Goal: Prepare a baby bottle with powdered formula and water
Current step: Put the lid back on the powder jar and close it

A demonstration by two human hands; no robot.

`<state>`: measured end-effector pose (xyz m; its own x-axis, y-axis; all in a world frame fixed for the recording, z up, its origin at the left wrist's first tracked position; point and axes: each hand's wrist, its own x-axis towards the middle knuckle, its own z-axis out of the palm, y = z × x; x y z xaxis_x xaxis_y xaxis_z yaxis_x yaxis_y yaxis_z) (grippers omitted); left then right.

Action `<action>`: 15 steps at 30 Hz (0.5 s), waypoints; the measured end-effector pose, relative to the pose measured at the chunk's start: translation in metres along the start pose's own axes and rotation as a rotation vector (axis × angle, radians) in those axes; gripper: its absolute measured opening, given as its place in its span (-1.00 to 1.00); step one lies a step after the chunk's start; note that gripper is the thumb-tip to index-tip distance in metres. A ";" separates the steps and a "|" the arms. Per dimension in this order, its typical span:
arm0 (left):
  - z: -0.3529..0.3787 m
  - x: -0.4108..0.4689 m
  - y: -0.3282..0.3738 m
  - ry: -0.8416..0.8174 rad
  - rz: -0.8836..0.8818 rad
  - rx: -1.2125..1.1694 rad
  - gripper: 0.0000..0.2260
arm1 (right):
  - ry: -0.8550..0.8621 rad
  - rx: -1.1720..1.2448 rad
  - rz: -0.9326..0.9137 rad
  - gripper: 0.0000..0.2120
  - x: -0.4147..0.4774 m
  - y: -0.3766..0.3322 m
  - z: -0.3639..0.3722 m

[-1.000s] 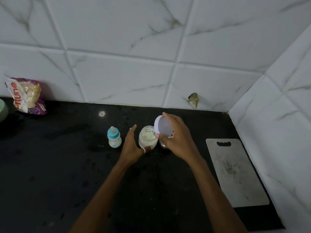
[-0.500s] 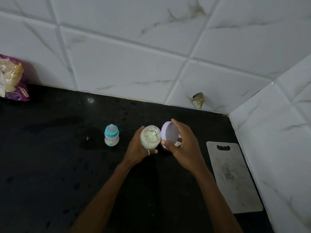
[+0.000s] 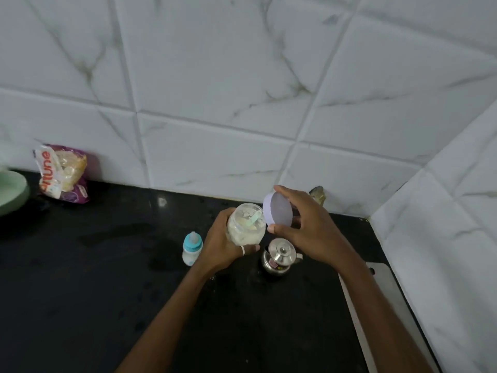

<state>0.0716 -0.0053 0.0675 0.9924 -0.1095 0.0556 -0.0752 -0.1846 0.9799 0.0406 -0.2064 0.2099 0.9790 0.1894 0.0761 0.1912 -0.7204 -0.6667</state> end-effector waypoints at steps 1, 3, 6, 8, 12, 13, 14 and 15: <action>-0.006 0.001 0.012 -0.008 0.019 0.001 -0.21 | -0.025 -0.023 -0.024 -0.24 0.004 -0.010 -0.010; -0.018 0.000 0.040 -0.033 0.046 0.011 -0.20 | -0.071 -0.075 -0.100 -0.25 0.010 -0.033 -0.032; -0.035 -0.004 0.078 -0.091 0.086 0.020 -0.20 | -0.166 -0.151 -0.199 -0.25 0.019 -0.065 -0.060; -0.044 -0.009 0.099 -0.134 0.117 0.030 -0.26 | -0.241 -0.199 -0.229 -0.25 0.023 -0.083 -0.075; -0.053 -0.024 0.139 -0.214 0.205 0.057 -0.38 | -0.372 -0.306 -0.302 -0.27 0.028 -0.107 -0.089; -0.055 -0.026 0.143 -0.221 0.216 0.066 -0.41 | -0.402 -0.322 -0.318 -0.27 0.029 -0.112 -0.088; -0.057 -0.026 0.144 -0.230 0.222 0.067 -0.44 | -0.428 -0.332 -0.334 -0.28 0.030 -0.115 -0.087; -0.060 -0.025 0.141 -0.237 0.207 0.073 -0.42 | -0.449 -0.337 -0.346 -0.28 0.030 -0.118 -0.086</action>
<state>0.0420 0.0297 0.2159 0.9060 -0.3744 0.1974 -0.2879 -0.2032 0.9359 0.0539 -0.1732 0.3544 0.7459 0.6550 -0.1212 0.5728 -0.7236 -0.3851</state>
